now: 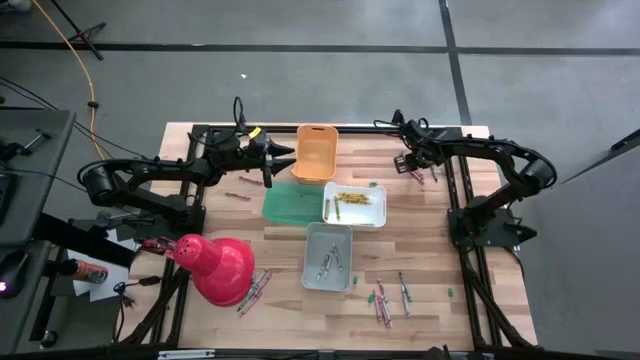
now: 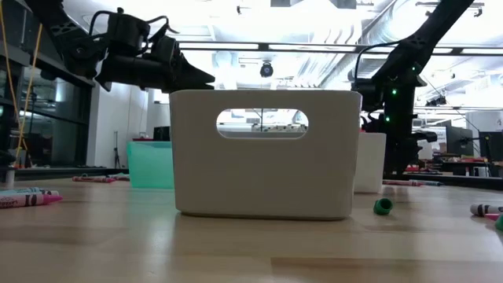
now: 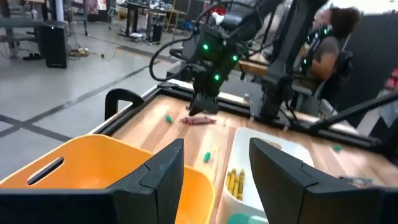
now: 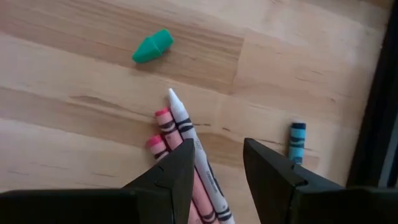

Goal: Sort crayons
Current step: Put the white crayon into the gray bin

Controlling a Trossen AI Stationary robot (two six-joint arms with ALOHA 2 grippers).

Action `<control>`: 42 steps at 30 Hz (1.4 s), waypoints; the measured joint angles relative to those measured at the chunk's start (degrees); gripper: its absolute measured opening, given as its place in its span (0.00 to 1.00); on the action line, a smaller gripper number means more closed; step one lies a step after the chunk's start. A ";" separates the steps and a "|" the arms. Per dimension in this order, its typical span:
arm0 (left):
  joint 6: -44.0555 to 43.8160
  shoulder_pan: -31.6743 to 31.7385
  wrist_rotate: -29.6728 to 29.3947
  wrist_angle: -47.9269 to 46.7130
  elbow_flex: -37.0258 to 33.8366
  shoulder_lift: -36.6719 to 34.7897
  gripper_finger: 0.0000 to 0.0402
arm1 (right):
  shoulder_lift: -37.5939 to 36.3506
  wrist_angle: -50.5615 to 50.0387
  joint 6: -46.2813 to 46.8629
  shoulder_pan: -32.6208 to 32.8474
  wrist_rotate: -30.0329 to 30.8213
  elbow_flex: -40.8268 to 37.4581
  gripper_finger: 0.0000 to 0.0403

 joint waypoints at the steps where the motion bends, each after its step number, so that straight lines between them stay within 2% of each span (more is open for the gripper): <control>1: 0.61 0.00 0.03 -0.35 0.00 0.00 0.42 | -0.02 0.18 -0.06 -0.04 0.06 0.00 0.33; 20: 0.26 0.00 0.06 -1.60 0.00 0.00 0.42 | 0.10 -0.68 3.01 0.28 -0.38 0.00 0.33; 32: 1.20 0.00 0.06 -1.59 0.00 0.00 0.42 | 4.78 0.96 3.48 2.07 1.26 0.17 0.33; 42: 1.33 0.00 0.06 -1.58 0.00 0.00 0.42 | 5.31 0.90 3.02 2.01 1.67 0.11 0.32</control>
